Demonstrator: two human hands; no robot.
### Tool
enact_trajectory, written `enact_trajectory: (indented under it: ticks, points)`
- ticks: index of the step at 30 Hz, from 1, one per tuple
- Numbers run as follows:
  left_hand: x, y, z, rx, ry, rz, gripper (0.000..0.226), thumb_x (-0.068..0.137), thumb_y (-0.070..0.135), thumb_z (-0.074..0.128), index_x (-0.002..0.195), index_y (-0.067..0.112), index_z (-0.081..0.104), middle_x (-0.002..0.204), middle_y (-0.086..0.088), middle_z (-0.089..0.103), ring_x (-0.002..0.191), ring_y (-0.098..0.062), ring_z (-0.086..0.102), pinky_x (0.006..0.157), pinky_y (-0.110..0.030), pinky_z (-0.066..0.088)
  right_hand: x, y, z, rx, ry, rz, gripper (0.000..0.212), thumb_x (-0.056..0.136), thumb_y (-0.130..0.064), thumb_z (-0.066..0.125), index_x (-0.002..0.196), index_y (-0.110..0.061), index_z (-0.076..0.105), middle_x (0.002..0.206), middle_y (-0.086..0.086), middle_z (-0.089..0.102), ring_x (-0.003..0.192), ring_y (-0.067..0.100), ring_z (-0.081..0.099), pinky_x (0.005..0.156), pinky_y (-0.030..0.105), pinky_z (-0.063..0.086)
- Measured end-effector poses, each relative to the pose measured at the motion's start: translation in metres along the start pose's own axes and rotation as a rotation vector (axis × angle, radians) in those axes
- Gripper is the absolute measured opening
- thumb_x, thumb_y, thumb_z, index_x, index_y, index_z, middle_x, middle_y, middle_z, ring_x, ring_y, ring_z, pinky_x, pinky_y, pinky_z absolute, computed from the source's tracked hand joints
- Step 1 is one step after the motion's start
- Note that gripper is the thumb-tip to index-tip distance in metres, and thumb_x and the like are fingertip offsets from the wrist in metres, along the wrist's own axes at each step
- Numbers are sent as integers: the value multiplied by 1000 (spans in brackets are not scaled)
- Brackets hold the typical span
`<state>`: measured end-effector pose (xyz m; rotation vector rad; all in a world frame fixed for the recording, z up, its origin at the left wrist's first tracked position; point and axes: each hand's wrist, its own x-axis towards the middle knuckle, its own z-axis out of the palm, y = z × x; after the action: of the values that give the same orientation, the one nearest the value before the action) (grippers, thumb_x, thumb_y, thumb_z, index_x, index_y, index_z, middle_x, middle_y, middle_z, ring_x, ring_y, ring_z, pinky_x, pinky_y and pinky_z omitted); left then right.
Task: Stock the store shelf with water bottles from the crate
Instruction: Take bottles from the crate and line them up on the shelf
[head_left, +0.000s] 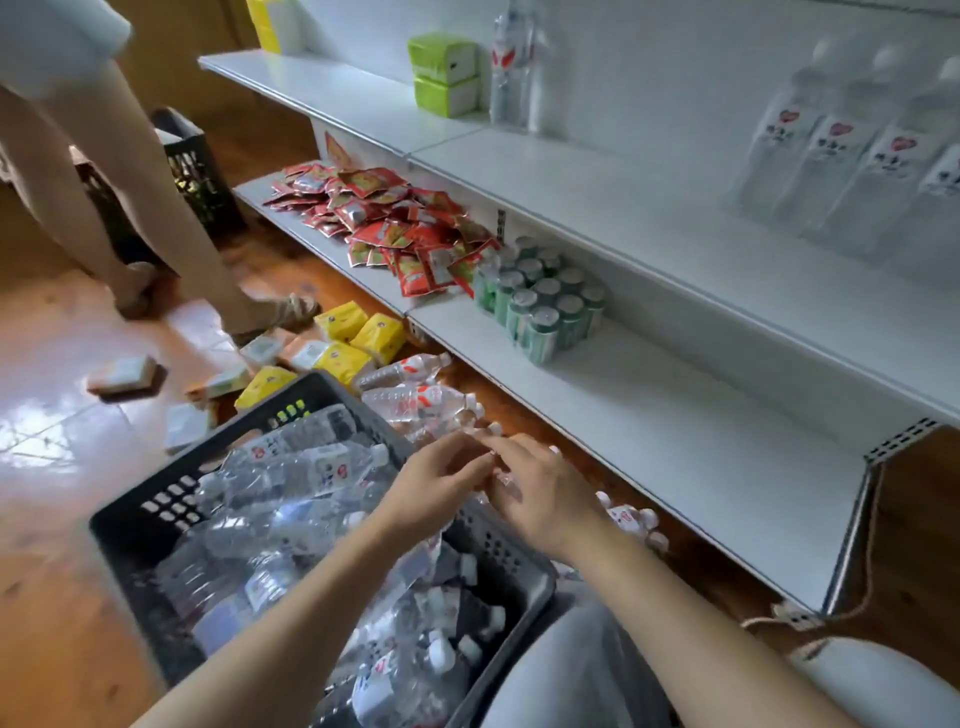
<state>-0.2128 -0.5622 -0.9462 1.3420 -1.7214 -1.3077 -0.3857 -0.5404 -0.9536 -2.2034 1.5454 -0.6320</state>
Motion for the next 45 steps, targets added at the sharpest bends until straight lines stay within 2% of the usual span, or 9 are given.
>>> enact_trajectory:
  ticks: [6, 10, 14, 19, 24, 28, 35, 41, 45]
  points:
    - [-60, -84, -23, 267, -120, -237, 12, 90, 31, 58, 80, 28, 64, 76, 8, 69, 71, -8, 62, 74, -31, 52, -13, -23, 62, -11, -365, 151, 39, 97, -34, 55, 133, -21, 55, 125, 2, 63, 116, 25, 58, 95, 38, 49]
    - [-80, -118, -22, 532, 119, -220, 10, 90, 21, 57, 91, 21, 66, 93, 4, 67, 85, -15, 60, 77, -33, 49, -17, -34, 103, -35, -646, 289, 52, 97, -34, 53, 145, -17, 42, 136, 9, 57, 121, 30, 54, 96, 39, 47]
    - [-86, -141, -21, 840, 38, -388, 58, 91, 46, 58, 143, 26, 43, 140, 1, 54, 122, -27, 54, 96, -42, 50, -17, -38, 136, 66, -644, 480, 69, 101, -34, 48, 158, -16, 15, 151, 13, 42, 136, 34, 41, 108, 44, 41]
    - [-80, -159, -27, 714, -32, -551, 75, 82, 66, 61, 137, 17, 46, 135, -5, 56, 117, -24, 57, 92, -35, 49, -22, -40, 151, 240, -649, 637, 63, 104, -26, 44, 159, -20, 15, 161, 9, 27, 144, 29, 33, 115, 38, 32]
    - [-78, -141, -22, 588, -38, -523, 70, 61, 64, 68, 113, 18, 54, 114, -4, 59, 97, -20, 57, 86, -35, 52, -26, -35, 155, 507, -480, 786, 67, 87, -52, 50, 146, -22, 44, 146, 9, 51, 130, 29, 52, 109, 44, 42]
    - [-93, -113, -18, 511, 98, -406, 91, 50, 84, 56, 114, 20, 50, 110, 3, 55, 95, -16, 54, 84, -34, 51, -28, -32, 142, 712, -319, 820, 50, 74, -61, 68, 115, -36, 56, 112, 4, 70, 91, 27, 73, 80, 48, 60]
    - [-100, -66, -29, 490, 200, -176, 69, 62, 74, 65, 109, 30, 41, 101, 15, 47, 80, -1, 54, 68, -20, 49, -11, -69, 81, 609, -177, 670, 106, 81, -65, 68, 159, -28, 6, 163, -2, 22, 148, 28, 27, 118, 48, 29]
    - [-47, -28, -14, 378, 278, 39, 78, 74, 53, 80, 134, 23, 40, 118, 10, 49, 94, 4, 55, 77, -23, 52, 9, -58, 15, 566, 103, 453, 90, 85, -53, 71, 154, -44, 13, 134, -1, 58, 111, 11, 63, 85, 33, 60]
    - [-4, 14, 6, 308, 233, 188, 85, 82, 48, 75, 151, 24, 30, 146, 5, 46, 124, 3, 40, 100, -17, 36, 19, -32, -36, 514, 248, 413, 90, 85, -45, 74, 152, -49, 13, 125, -8, 63, 99, -4, 64, 73, 14, 56]
